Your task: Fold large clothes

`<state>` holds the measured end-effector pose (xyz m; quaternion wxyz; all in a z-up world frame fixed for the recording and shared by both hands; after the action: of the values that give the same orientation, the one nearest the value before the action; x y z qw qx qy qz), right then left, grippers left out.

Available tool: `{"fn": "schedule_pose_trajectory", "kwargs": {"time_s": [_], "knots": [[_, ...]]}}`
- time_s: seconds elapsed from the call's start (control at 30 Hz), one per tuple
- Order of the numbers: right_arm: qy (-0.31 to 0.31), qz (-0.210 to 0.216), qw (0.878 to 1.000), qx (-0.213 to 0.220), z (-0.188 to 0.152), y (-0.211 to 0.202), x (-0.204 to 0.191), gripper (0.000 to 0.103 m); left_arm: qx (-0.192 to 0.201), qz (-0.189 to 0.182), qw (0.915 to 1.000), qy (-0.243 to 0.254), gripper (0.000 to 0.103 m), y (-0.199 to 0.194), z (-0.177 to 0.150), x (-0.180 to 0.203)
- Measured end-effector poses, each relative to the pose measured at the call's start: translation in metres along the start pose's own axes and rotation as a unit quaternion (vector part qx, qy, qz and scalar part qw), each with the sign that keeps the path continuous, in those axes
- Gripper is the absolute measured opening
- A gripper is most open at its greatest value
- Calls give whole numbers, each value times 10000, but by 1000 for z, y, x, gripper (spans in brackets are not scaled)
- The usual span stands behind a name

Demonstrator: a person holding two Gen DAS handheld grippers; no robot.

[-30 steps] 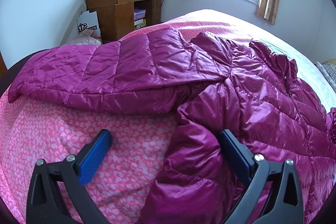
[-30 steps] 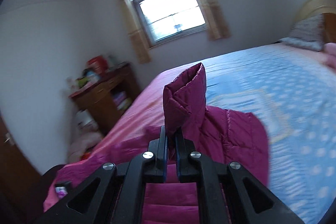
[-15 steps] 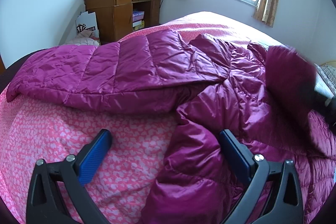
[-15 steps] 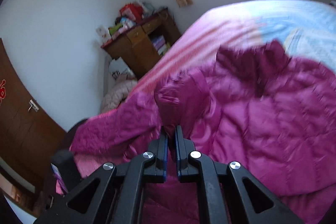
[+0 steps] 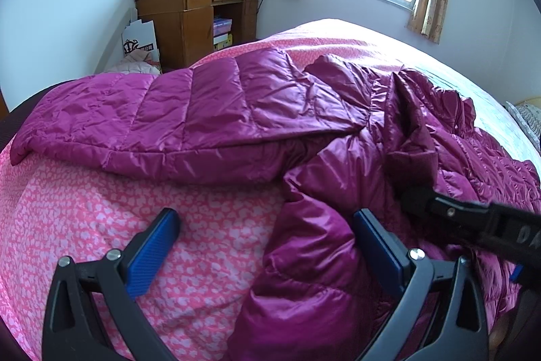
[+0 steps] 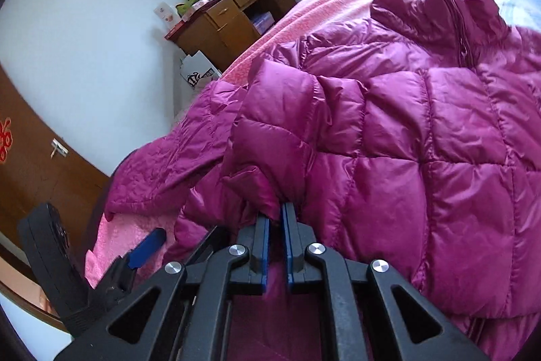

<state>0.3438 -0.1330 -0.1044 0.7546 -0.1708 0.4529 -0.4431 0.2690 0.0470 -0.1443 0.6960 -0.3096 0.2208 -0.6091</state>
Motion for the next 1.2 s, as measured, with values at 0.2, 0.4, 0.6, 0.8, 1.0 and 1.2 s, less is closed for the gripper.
{"fn": "schedule_pose_trajectory", "kwargs": {"time_s": [0.2,0.4,0.6,0.8,1.0,1.2], "knots": [[231,674,9969,328,11,-42,-6,60,6,-11,10000,-3,103,0,0,0],[-160,-301,9933,1106,19,-115,15,51,7,-10,10000,-3,103,0,0,0],[-104,-2234,9659,1302,13,-167,91,42,-15,43,10000,35,103,2,1,2],[146,-2351,9674,935,-12,-146,151,43,-88,112,9999,71,103,6,2,5],[199,-2187,9696,1074,-10,-149,157,46,-273,98,9995,119,103,-5,14,12],[175,-2204,9690,1097,-10,-143,153,46,393,-285,9981,387,103,-41,49,55]]}}
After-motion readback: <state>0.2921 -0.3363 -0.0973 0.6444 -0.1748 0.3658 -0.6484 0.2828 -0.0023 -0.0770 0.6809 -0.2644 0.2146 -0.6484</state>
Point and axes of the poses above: each gripper's, at about its wrist camera, not at the fingertips, and y roughly the way its jaws point, x to its right, z to its top, the point moved 2 cm from there along y, roughly the way its jaws point, and after that the axes turned 2 degrees about z, right-handed, at the moved point
